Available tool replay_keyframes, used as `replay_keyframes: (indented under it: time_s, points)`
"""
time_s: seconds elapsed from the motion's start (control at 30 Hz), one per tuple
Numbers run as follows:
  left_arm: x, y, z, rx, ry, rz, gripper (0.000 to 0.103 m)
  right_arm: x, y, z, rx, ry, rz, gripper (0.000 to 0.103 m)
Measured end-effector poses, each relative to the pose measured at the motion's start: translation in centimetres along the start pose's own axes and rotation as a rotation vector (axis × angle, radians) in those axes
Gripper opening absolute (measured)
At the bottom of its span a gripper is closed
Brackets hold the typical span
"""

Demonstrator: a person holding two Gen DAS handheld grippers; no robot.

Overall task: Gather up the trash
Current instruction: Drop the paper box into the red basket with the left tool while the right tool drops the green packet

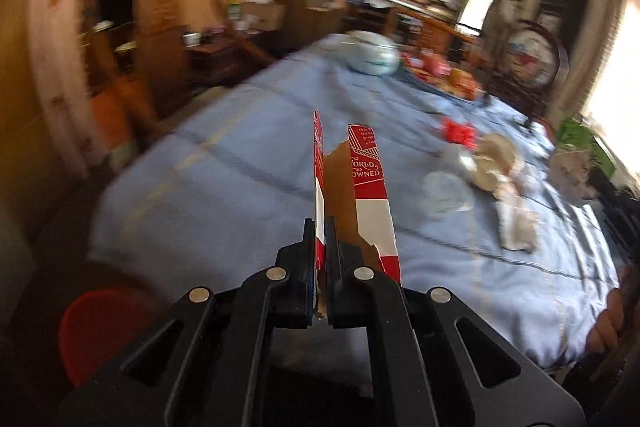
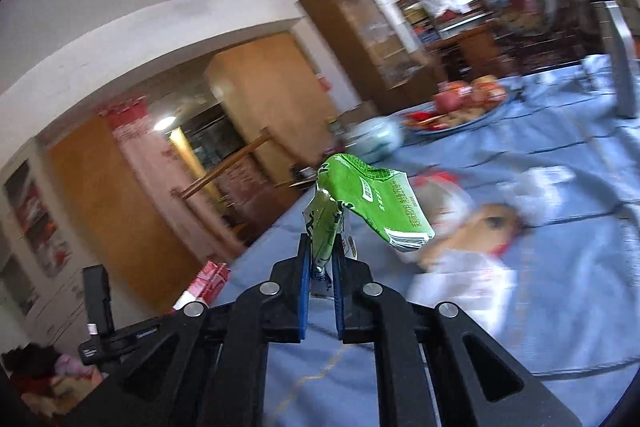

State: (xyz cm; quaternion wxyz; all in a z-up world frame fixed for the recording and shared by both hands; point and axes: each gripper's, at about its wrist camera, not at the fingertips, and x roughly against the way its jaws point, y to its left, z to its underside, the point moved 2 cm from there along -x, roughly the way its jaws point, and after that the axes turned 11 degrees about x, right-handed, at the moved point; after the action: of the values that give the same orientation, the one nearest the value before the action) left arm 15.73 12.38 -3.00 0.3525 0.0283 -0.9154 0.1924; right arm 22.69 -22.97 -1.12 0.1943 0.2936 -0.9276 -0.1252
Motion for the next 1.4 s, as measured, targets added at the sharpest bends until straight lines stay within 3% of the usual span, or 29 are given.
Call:
replay_keyframes:
  time_s: [0.2, 0.33, 0.43, 0.47, 0.6, 0.8, 1.0, 1.2, 1.27, 1.3, 1.33, 1.37, 1.4]
  points:
    - [4.4, 9.3, 1.6, 0.173, -0.043, -0.200, 0.006, -4.4, 6.0, 0.1, 0.086, 0.077, -0.198, 0.011]
    - [5.3, 14.8, 3.8, 0.277, -0.028, -0.293, 0.006, -7.3, 10.4, 1.0, 0.126, 0.150, -0.294, 0.011]
    - [4.8, 18.0, 5.0, 0.338, 0.002, -0.323, 0.010, -8.6, 13.1, 1.6, 0.145, 0.182, -0.325, 0.011]
    - [4.7, 18.9, 5.2, 0.358, 0.000, -0.344, 0.016, -8.8, 13.9, 1.7, 0.152, 0.189, -0.329, 0.011]
    - [5.1, 21.6, 5.8, 0.395, -0.040, -0.408, 0.071, -9.9, 17.1, 2.8, 0.182, 0.244, -0.344, 0.011]
    - [6.7, 24.2, 6.2, 0.446, -0.121, -0.482, 0.088, -13.5, 22.1, 5.4, 0.227, 0.351, -0.384, 0.011]
    - [7.3, 25.8, 6.6, 0.479, -0.147, -0.555, 0.092, -17.1, 26.4, 8.3, 0.272, 0.472, -0.439, 0.011]
    - [7.5, 28.9, 6.6, 0.581, -0.155, -0.589, 0.093, -20.5, 31.1, 10.9, 0.320, 0.583, -0.518, 0.012]
    - [7.5, 30.4, 6.8, 0.624, -0.143, -0.600, 0.093, -21.7, 32.9, 11.9, 0.350, 0.619, -0.546, 0.017]
    - [7.6, 31.2, 7.0, 0.652, -0.136, -0.601, 0.093, -22.1, 33.4, 12.3, 0.361, 0.632, -0.553, 0.024]
    - [7.7, 31.6, 7.1, 0.670, -0.133, -0.600, 0.093, -22.7, 34.1, 12.8, 0.376, 0.652, -0.554, 0.045]
    - [7.7, 32.2, 7.2, 0.691, -0.132, -0.597, 0.093, -23.0, 34.4, 13.1, 0.384, 0.654, -0.552, 0.053]
    - [7.8, 32.6, 7.3, 0.706, -0.131, -0.594, 0.093, -23.4, 34.9, 13.2, 0.389, 0.653, -0.550, 0.052]
